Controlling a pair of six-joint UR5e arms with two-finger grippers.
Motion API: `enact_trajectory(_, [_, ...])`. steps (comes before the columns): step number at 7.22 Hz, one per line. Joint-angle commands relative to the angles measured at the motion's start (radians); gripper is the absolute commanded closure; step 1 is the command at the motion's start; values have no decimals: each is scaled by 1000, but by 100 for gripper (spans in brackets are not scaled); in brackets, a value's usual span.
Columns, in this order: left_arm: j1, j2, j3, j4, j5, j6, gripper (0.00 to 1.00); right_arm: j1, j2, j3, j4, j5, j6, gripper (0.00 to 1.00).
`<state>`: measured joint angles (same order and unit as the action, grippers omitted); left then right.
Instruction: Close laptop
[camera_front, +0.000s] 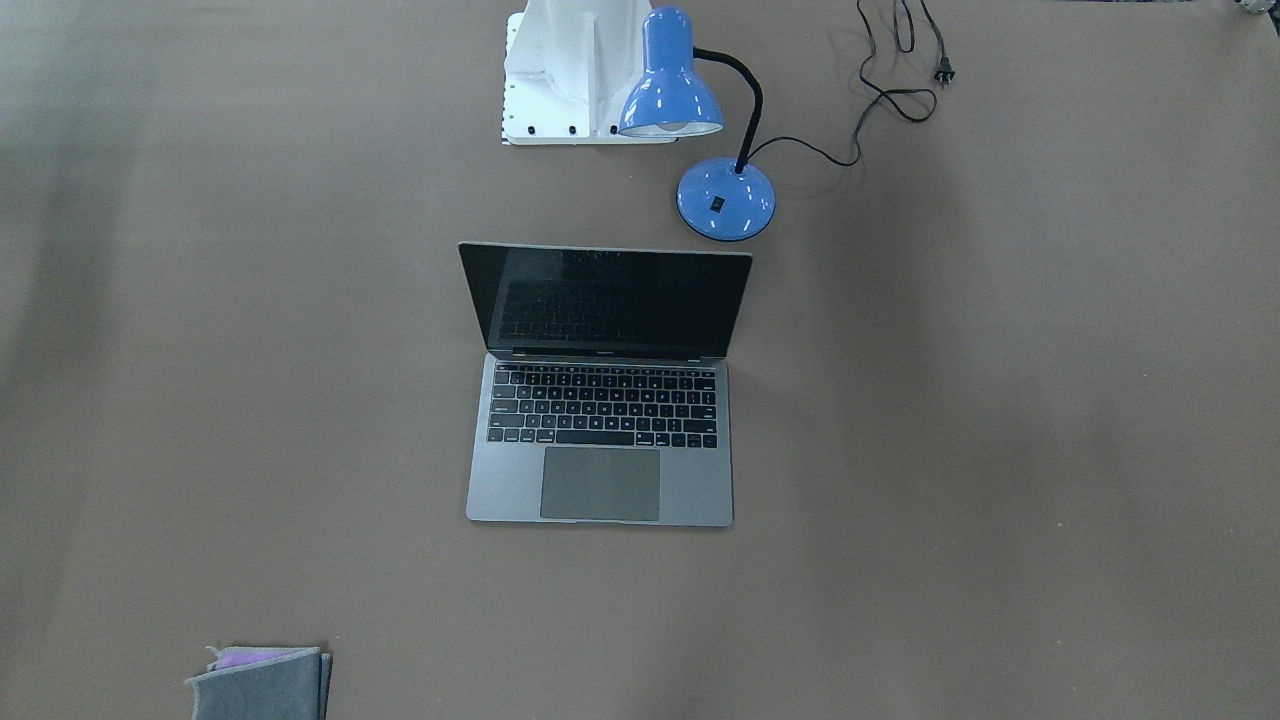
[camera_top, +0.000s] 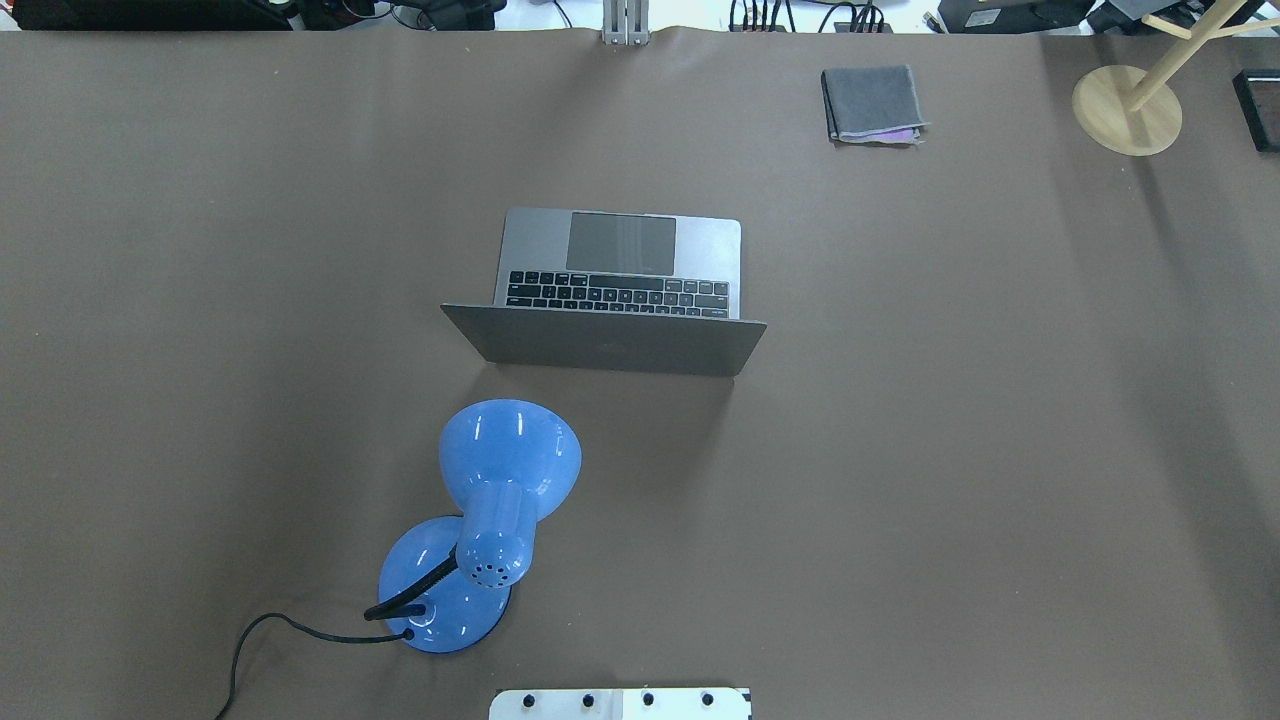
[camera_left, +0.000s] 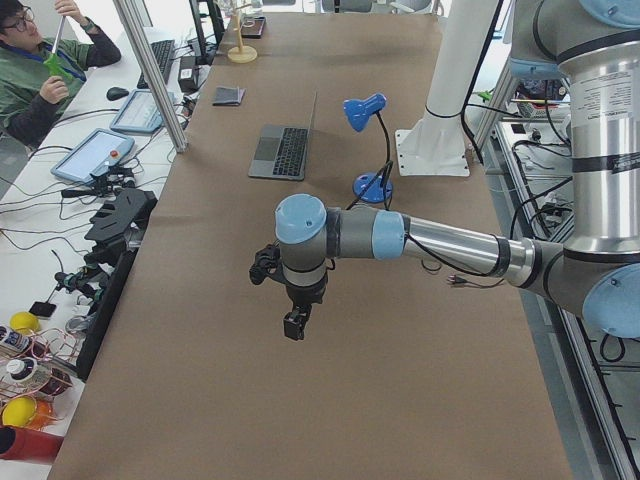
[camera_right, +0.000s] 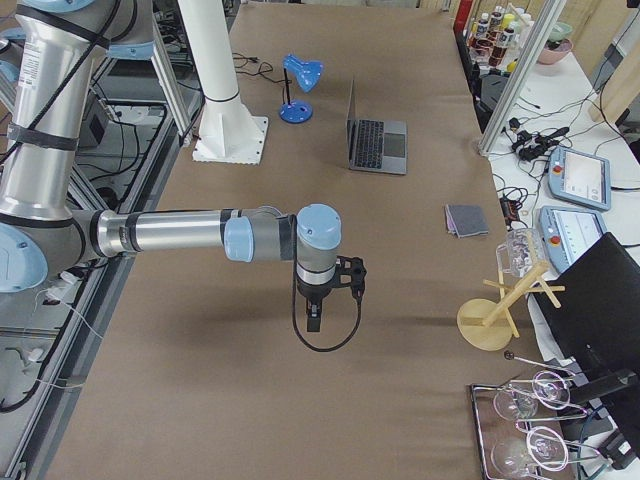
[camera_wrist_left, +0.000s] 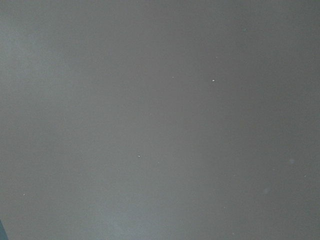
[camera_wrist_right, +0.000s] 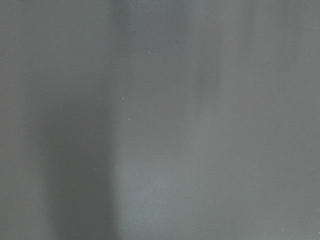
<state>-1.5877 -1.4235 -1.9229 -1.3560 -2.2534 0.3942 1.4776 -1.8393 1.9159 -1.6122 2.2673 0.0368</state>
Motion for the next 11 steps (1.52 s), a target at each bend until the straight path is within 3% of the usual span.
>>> enact_trajectory(1, [0,2,-10,-23,5,8,2,0,0,0,0,0,0,0])
enact_trajectory(4, [2,0,-2,-40,2,2,1,0,5,6,2,4,-2,0])
enact_trajectory(7, [5,-40,8,-41,0,-8,1,1,2,6,231,9,15,0])
enact_trajectory(9, [5,-104,-2,-47,0,-5,2,0,9,11,303,11,34,0])
enact_trajectory(11, [9,-156,8,-224,0,-8,1,0,14,12,318,12,38,0])
